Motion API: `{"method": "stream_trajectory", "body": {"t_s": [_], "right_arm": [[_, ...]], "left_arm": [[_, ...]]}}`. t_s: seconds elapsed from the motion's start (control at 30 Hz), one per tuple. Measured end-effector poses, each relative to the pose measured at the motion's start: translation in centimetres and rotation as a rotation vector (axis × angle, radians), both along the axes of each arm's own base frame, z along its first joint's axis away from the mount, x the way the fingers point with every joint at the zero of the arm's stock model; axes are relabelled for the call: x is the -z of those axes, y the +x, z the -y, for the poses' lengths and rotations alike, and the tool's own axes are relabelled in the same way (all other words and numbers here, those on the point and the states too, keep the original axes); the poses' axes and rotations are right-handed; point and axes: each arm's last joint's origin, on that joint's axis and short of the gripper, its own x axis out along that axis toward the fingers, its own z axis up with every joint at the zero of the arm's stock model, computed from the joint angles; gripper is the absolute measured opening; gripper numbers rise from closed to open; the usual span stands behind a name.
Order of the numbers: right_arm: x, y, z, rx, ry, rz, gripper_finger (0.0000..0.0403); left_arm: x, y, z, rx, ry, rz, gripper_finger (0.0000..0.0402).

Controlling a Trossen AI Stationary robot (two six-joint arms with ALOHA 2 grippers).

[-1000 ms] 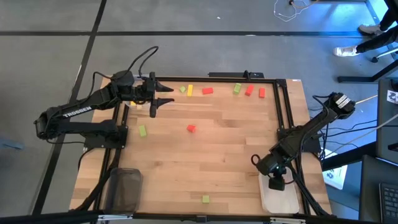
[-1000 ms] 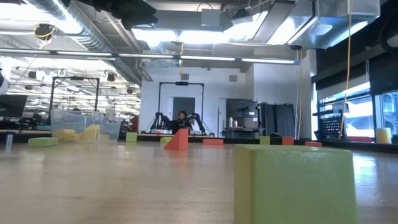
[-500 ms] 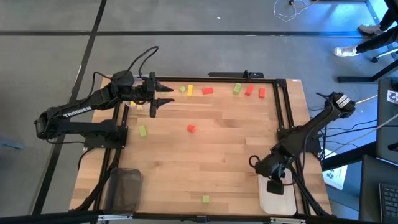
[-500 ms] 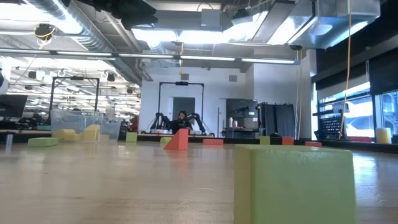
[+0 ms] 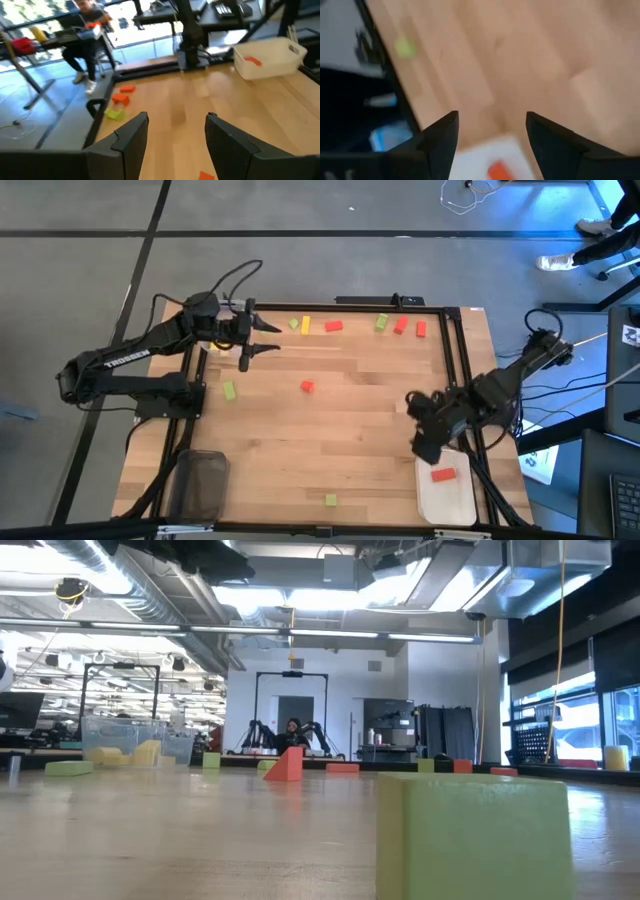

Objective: Sort & place blocks by color
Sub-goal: Put the orange block into the white bin

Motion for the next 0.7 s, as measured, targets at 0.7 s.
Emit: {"method": "stream_trajectory", "body": {"t_s": [0.7], "right_arm": [[-7.2,0.4,2.9,0.051,-0.339,0.361,0.0233]], "left_arm": [[11.8,8.9,-1.4,0.277,-0.057,-0.424,0.0185]]}}
